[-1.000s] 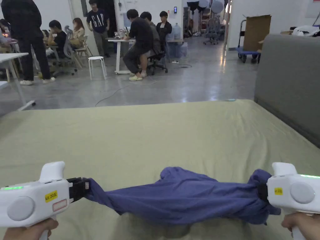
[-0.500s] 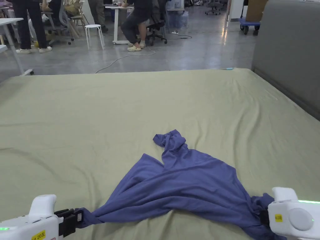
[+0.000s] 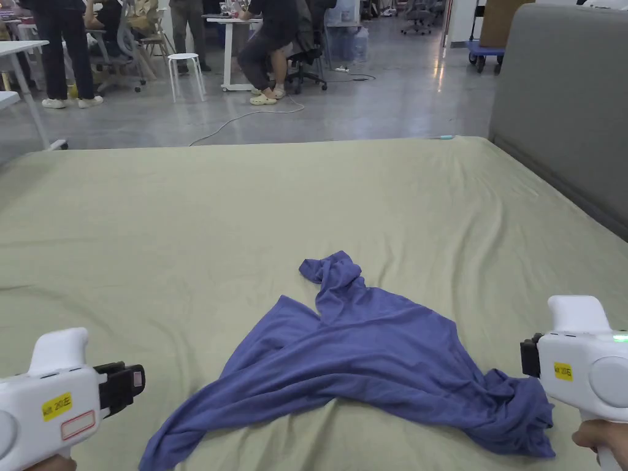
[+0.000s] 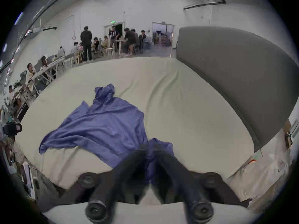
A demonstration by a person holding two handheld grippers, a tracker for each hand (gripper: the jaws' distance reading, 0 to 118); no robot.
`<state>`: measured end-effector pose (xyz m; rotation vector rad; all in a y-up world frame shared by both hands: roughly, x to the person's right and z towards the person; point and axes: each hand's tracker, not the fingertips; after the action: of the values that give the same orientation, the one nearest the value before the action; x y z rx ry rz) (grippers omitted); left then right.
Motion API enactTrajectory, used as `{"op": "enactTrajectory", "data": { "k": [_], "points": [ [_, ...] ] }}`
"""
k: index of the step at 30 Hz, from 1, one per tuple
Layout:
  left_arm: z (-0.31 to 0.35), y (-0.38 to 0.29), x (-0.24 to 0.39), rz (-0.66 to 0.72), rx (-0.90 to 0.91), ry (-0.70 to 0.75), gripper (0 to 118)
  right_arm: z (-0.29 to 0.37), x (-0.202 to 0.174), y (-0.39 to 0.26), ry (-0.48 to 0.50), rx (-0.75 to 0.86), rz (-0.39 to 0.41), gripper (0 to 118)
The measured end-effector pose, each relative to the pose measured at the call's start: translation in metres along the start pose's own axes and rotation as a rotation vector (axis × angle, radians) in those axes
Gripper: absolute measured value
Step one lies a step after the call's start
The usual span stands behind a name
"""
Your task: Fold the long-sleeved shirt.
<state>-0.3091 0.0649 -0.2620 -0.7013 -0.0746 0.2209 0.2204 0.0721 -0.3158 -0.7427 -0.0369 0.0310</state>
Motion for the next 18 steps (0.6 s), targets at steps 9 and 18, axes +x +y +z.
{"op": "enactTrajectory", "data": {
  "k": [9, 18],
  "points": [
    [-0.071, -0.023, -0.022, 0.018, -0.193, 0.093, 114, -0.010, -0.023, -0.012, 0.091, -0.049, 0.054, 0],
    [-0.138, -0.056, -0.019, 0.022, -0.342, 0.215, 96, -0.038, -0.032, -0.005, 0.099, -0.098, 0.093, 0]
  ]
}}
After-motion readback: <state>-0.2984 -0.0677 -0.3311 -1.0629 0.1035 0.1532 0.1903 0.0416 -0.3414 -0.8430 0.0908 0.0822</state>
